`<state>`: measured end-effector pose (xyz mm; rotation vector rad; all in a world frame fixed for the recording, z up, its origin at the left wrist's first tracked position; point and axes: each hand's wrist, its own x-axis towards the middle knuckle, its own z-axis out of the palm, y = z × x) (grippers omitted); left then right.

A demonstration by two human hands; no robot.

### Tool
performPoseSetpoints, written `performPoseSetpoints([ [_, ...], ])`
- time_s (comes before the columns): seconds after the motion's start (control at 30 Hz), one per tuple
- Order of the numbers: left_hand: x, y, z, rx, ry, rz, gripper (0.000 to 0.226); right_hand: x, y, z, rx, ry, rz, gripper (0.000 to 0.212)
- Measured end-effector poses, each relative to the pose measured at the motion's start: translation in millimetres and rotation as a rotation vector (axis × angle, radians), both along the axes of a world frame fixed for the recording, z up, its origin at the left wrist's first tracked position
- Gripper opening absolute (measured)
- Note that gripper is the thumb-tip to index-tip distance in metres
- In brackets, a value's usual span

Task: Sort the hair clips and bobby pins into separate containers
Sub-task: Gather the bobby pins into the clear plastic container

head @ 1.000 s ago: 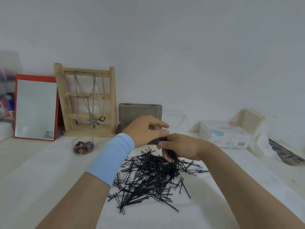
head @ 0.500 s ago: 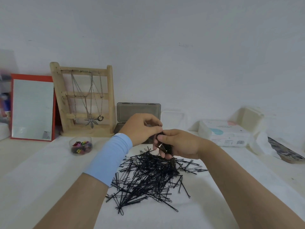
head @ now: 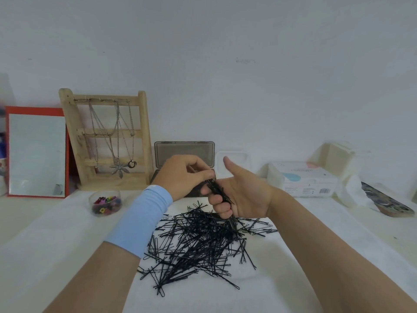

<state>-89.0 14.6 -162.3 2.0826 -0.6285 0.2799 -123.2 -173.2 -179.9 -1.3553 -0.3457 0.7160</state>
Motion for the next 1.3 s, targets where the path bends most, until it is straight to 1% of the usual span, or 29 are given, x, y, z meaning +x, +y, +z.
performPoseSetpoints([
  [0.03,0,0,0,-0.002,0.007,-0.011,0.007,0,-3,0,0.035,0.008,0.024,0.056],
  [0.07,0,0,-1,-0.010,0.020,-0.024,0.006,0,-5,-2,0.051,-0.019,0.029,0.044],
  [0.13,-1,-2,-2,-0.011,0.028,-0.041,0.007,1,-6,-6,0.025,-0.082,-0.028,0.018],
  [0.17,-1,-2,-2,-0.006,0.031,-0.058,0.011,2,-5,-8,0.003,-0.093,-0.080,0.010],
  [0.2,-3,-3,-1,-0.016,0.051,-0.081,0.015,2,-3,-9,-0.015,-0.105,-0.131,0.010],
  [0.27,-9,-7,1,-0.031,0.130,-0.147,0.027,3,0,-10,-0.036,-0.138,-0.190,0.017],
  [0.33,-12,-10,1,0.027,0.116,-0.173,0.033,3,3,-9,-0.059,-0.174,-0.193,0.019],
  [0.4,-12,-11,2,0.051,0.049,-0.159,0.029,2,3,-7,-0.071,-0.196,-0.172,0.019],
  [0.47,-12,-10,3,0.012,0.080,-0.203,0.032,4,3,-4,-0.067,-0.193,-0.191,0.017],
  [0.53,-12,-11,2,0.088,0.090,-0.229,0.032,5,2,-3,-0.058,-0.199,-0.215,0.015],
  [0.6,-12,-12,1,0.212,0.056,-0.196,0.032,5,2,-5,-0.079,-0.207,-0.217,0.016],
  [0.67,-8,-9,0,0.217,0.089,-0.188,0.032,3,3,-8,-0.112,-0.184,-0.215,0.019],
  [0.73,-4,-10,-2,0.091,0.202,-0.230,0.033,3,4,-9,-0.104,-0.158,-0.249,0.022],
  [0.77,-3,-11,-3,-0.032,0.290,-0.234,0.035,4,5,-8,-0.058,-0.153,-0.289,0.022],
  [0.8,-3,-15,-3,-0.201,0.410,-0.217,0.039,5,5,-5,0.030,-0.151,-0.353,0.022],
  [0.87,-4,-23,-4,-0.558,0.702,-0.198,0.052,9,5,3,0.273,-0.154,-0.534,0.020],
  [0.9,-5,-26,-3,-0.654,0.824,-0.200,0.059,11,3,7,0.376,-0.182,-0.625,0.020],
  [0.93,-7,-30,-3,-0.697,0.928,-0.221,0.066,12,1,9,0.445,-0.225,-0.700,0.021],
  [1.0,-11,-37,-2,-0.785,1.094,-0.300,0.077,13,-1,11,0.494,-0.312,-0.791,0.021],
  [1.07,-14,-43,0,-0.951,1.202,-0.399,0.080,14,0,9,0.450,-0.381,-0.841,0.019],
  [1.17,-17,-45,2,-1.160,1.261,-0.529,0.080,15,7,5,0.294,-0.485,-0.871,0.016],
  [1.23,-19,-41,3,-1.214,1.285,-0.588,0.076,15,10,4,0.145,-0.556,-0.873,0.016],
  [1.3,-22,-37,3,-1.250,1.305,-0.620,0.076,13,12,4,0.043,-0.580,-0.854,0.015],
])
